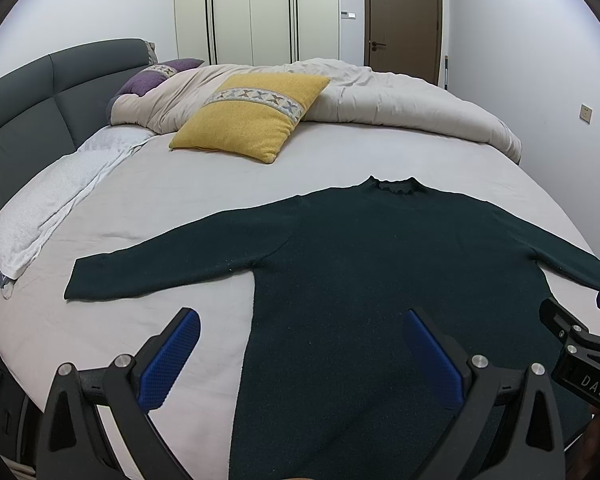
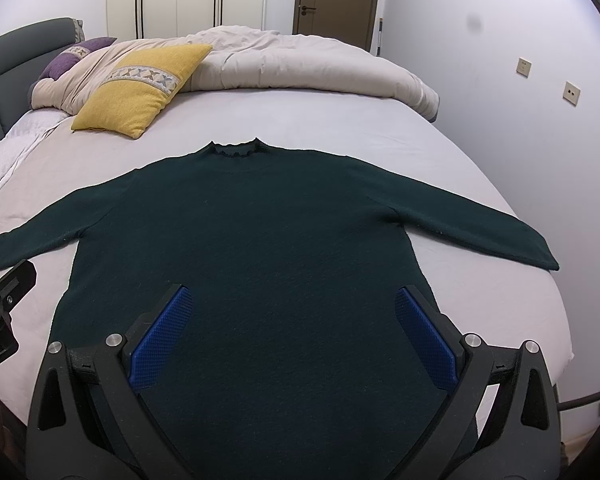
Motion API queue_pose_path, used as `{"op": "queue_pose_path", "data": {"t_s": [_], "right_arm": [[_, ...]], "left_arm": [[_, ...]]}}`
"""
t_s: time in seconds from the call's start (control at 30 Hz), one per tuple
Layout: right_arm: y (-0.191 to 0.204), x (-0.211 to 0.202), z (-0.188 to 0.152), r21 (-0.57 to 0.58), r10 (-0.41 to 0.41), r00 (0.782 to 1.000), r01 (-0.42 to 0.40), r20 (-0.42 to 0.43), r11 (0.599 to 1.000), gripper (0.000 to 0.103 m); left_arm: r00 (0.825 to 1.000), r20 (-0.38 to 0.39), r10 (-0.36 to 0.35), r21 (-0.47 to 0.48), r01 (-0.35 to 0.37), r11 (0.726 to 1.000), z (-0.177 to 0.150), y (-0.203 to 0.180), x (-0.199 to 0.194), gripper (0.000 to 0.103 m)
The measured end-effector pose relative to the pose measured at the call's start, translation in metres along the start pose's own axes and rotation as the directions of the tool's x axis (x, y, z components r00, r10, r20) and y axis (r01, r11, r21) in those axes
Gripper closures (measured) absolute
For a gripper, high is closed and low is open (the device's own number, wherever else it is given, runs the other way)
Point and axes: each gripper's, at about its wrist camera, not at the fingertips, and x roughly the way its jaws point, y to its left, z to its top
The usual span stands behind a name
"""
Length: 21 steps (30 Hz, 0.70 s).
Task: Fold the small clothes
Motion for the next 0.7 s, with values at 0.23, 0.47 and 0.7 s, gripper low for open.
{"op": "queue_pose_path", "data": {"t_s": [0.23, 0.47, 0.7], "right_arm": [[0.006, 0.0, -0.003, -0.005, 0.001, 1.0, -0.001, -0.003, 1.0, 0.0], [0.006, 0.0, -0.003, -0.005, 0.001, 1.0, -0.001, -0.004, 1.0, 0.0], [0.012, 0.002, -0.006, -0.011, 0.003, 1.0, -0.003, -0.01, 1.0, 0.0]], "left_arm": [[1.0, 0.001, 0.001, 0.0, -0.001, 1.0, 0.0, 0.0, 0.0, 0.0], [1.0, 0.001, 0.001, -0.003, -0.001, 1.0, 0.0, 0.001, 0.0, 0.0], [1.0, 0.001, 0.001, -0.012, -0.001, 1.0, -0.003, 0.005, 0.0, 0.0]]}}
